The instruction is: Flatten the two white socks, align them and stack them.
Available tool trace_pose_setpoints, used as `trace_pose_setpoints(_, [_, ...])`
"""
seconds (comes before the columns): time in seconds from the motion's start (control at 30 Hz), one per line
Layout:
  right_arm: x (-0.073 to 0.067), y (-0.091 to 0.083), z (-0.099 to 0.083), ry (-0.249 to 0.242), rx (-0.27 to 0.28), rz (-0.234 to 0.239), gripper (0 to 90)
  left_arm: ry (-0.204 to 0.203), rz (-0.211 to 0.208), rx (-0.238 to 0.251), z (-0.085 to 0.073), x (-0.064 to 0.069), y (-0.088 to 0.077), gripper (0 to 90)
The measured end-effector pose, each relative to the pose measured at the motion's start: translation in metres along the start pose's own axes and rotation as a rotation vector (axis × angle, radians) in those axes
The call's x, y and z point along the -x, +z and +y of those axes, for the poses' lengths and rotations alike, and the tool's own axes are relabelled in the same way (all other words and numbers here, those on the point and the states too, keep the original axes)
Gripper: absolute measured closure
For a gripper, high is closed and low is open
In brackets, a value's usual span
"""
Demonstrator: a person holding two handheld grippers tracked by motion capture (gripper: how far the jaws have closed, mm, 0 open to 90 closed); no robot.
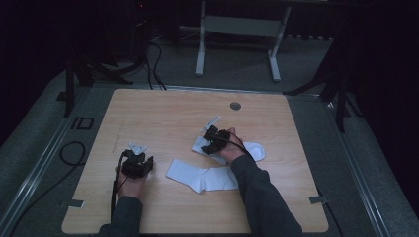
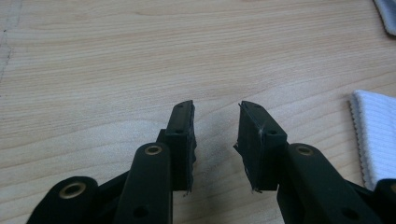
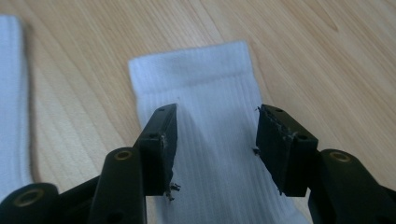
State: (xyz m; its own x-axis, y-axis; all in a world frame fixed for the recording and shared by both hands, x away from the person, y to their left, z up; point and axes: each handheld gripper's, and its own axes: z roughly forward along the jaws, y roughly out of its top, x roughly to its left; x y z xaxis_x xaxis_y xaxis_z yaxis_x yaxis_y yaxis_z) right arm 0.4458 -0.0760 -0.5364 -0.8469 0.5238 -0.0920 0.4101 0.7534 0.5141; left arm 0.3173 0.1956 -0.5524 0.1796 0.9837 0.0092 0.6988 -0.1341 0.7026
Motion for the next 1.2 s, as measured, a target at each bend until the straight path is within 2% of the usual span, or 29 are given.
trace_pose_setpoints(0.13, [0.001,0.001,-0.001,-0.042,0.005,0.038,46.8,-0.001,0.0,0.001,0.0,0.0,0.0,66.1])
trace_pose_setpoints(0.23, [0.001,0.002,-0.003,-0.093,0.008,0.054,43.9,-0.001,0.0,0.001,0.0,0.0,0.0,66.1])
trace_pose_setpoints(0.27, [0.002,0.002,-0.004,-0.094,0.011,0.057,43.5,0.001,-0.001,0.001,0.0,0.001,0.0,66.1])
trace_pose_setpoints(0.43, [0.009,0.004,-0.009,-0.034,0.036,0.108,43.8,0.0,-0.001,0.001,0.0,0.001,0.0,66.1])
trace_pose_setpoints(0.53, [0.009,0.004,-0.01,-0.019,0.037,0.103,45.8,0.003,-0.001,0.0,0.0,0.001,0.0,66.1])
trace_pose_setpoints(0.73, [0.008,0.001,-0.011,0.021,0.031,0.074,62.5,0.004,-0.002,0.0,-0.001,0.001,0.0,66.1])
trace_pose_setpoints(0.9, [0.009,-0.002,-0.015,0.024,0.025,0.043,80.7,0.007,-0.002,-0.002,-0.001,0.001,0.0,66.1])
trace_pose_setpoints(1.1, [0.015,-0.007,-0.024,0.031,0.031,0.03,82.4,0.005,-0.004,-0.001,-0.001,0.001,0.0,66.1])
trace_pose_setpoints(1.2, [0.021,-0.011,-0.032,0.05,0.027,0.02,82.4,0.006,-0.007,-0.003,-0.001,0.002,0.0,65.9])
